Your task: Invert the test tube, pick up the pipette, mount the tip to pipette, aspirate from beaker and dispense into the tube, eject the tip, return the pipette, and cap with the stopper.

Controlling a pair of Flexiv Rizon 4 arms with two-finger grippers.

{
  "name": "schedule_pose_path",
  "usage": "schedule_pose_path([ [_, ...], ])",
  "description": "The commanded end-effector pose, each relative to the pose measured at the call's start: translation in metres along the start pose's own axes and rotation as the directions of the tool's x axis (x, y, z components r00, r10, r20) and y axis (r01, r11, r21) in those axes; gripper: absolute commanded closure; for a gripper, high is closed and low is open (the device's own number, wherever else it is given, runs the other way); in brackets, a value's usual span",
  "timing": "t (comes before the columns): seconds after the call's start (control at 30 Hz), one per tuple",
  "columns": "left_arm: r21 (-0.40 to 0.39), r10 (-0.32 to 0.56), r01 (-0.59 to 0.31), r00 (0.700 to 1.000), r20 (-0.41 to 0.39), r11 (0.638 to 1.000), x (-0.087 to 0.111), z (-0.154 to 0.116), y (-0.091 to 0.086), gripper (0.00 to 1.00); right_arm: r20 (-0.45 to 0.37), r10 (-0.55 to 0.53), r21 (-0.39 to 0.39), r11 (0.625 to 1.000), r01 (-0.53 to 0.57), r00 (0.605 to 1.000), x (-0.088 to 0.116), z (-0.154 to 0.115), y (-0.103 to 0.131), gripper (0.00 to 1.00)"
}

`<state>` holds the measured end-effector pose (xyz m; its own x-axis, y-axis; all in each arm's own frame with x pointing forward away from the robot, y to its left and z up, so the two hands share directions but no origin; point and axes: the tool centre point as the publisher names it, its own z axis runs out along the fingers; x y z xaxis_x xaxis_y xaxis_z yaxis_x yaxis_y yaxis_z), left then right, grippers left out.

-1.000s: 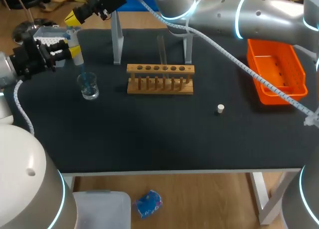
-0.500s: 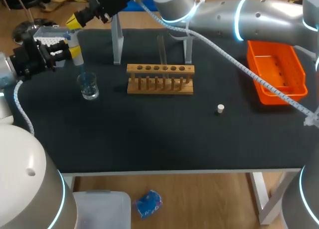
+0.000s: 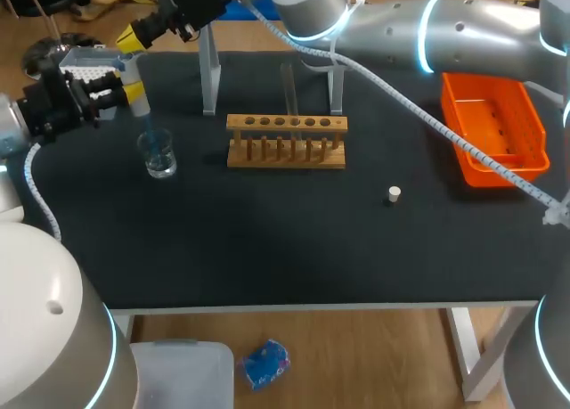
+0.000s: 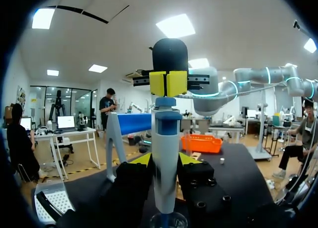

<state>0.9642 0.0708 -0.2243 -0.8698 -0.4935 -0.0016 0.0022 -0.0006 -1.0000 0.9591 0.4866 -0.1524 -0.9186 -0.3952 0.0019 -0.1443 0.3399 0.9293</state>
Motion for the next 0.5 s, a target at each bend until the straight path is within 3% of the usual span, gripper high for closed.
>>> schedule_pose_path([
  [0.03,0.001,0.000,0.000,1.000,0.000,1.000,-0.001,0.000,-0.003,1.00,-0.001,-0.013,0.016,1.000,0.013,1.000,-0.001,-0.003,0.009,1.00],
  [0.5,0.001,0.000,0.000,1.000,0.000,1.000,-0.001,0.000,-0.003,1.00,0.022,-0.064,0.028,0.998,0.063,0.998,0.005,-0.013,0.032,1.00],
])
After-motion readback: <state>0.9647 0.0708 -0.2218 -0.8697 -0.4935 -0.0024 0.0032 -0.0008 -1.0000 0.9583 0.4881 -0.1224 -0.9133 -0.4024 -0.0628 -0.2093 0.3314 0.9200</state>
